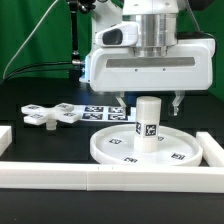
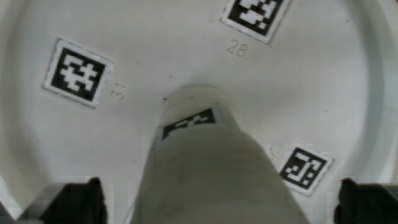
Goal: Assemble round table
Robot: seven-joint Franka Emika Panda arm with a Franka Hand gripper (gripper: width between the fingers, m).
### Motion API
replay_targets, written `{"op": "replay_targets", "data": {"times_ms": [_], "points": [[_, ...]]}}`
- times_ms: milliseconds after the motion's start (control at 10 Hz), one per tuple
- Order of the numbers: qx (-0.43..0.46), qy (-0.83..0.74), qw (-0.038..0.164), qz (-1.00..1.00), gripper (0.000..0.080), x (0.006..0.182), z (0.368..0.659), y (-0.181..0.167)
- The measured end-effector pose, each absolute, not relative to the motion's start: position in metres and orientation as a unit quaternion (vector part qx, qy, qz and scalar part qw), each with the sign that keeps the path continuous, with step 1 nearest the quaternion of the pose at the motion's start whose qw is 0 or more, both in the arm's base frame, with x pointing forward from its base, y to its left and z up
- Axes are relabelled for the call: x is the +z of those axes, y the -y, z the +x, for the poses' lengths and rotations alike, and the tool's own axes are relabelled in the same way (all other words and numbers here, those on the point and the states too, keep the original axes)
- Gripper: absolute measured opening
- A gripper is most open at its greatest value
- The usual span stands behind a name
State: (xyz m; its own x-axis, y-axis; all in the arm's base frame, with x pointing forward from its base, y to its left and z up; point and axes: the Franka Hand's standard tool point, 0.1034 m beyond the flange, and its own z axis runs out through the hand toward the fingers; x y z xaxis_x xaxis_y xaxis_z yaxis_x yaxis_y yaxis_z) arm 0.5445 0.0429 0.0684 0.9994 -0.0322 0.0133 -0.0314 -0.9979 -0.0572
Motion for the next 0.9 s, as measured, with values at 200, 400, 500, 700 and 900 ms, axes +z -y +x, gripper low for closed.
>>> {"op": "replay_targets", "data": {"times_ms": [200,400,500,700,900], "points": [[-0.008,0.113,0.021,-0.993,0.0649,0.0706,0.5472,-0.0418],[-0.009,0.189,0.017,-0.982,0.0649,0.0711,0.5471,-0.0442],[-0.009,0.198,0.016,-0.98,0.0649,0.0717,0.5465,-0.0437],[-0.008,0.266,0.011,-0.964,0.0649,0.0705,0.5462,-0.0409],[-0.007,0.338,0.006,-0.941,0.0649,0.0705,0.5465,-0.0388]]}}
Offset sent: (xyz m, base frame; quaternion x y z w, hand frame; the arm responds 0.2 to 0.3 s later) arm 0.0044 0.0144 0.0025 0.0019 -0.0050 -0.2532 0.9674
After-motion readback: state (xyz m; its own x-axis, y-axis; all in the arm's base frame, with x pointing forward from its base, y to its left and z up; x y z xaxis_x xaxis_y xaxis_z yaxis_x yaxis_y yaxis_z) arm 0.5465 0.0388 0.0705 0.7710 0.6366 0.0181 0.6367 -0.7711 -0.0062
